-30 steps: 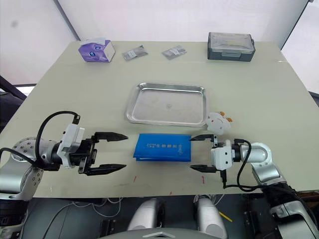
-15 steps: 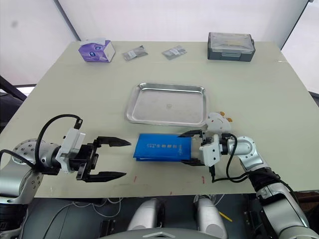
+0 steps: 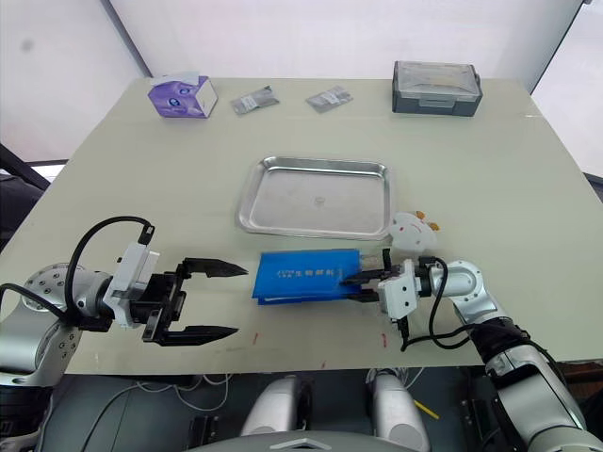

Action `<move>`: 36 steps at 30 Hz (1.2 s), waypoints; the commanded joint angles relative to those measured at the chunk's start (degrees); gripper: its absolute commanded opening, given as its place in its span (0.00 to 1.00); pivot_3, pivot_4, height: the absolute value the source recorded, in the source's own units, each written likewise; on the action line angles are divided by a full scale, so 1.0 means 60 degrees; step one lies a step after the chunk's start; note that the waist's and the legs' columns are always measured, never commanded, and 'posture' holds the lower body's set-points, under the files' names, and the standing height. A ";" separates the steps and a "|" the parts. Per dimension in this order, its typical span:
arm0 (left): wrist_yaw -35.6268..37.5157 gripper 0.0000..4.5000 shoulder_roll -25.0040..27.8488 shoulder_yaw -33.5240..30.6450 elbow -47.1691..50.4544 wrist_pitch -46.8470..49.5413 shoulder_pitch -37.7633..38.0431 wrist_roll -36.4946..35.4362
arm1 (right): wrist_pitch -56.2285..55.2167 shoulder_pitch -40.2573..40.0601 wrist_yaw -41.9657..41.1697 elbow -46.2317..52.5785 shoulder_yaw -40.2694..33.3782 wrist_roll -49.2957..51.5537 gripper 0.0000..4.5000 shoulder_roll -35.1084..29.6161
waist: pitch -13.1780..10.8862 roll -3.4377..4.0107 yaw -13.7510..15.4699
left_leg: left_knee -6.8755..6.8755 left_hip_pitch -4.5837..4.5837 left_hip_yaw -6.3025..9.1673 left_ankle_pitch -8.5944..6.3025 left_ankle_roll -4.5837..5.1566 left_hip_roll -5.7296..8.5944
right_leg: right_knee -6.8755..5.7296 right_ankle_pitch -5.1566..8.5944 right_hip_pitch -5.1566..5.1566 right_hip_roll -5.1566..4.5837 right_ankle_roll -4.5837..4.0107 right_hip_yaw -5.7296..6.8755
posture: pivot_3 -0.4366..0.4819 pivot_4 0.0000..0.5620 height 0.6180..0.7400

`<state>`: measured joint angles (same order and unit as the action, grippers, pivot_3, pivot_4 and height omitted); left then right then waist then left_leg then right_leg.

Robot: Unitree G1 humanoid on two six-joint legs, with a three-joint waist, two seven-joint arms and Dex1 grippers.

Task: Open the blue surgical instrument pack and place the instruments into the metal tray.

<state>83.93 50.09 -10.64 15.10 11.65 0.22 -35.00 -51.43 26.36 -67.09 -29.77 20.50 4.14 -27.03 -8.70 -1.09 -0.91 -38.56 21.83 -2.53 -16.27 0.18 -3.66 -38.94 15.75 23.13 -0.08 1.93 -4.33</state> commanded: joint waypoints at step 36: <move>-0.0545 1.00 -0.0616 0.0182 -0.0436 -0.0344 -0.0471 -0.0090 | 1.0894 0.0425 -0.1812 0.4526 -0.1008 0.4478 0.01 -0.1294 | -0.0002 0.0002 0.0014 | 0.0000 0.0045 -0.0007 0.0000 0.0001 -0.0002 | -0.0003 -0.0002 0.0050 0.0005 0.0004 -0.0001 | 0.48 0.27 0.93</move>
<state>80.76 47.17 -10.41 13.81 10.80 -1.65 -36.02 12.77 27.28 -77.25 -2.77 16.82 29.76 -35.43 -8.71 -1.08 -0.82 -38.56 22.11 -2.55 -16.27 0.18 -3.67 -38.96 15.74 23.44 -0.03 1.95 -4.33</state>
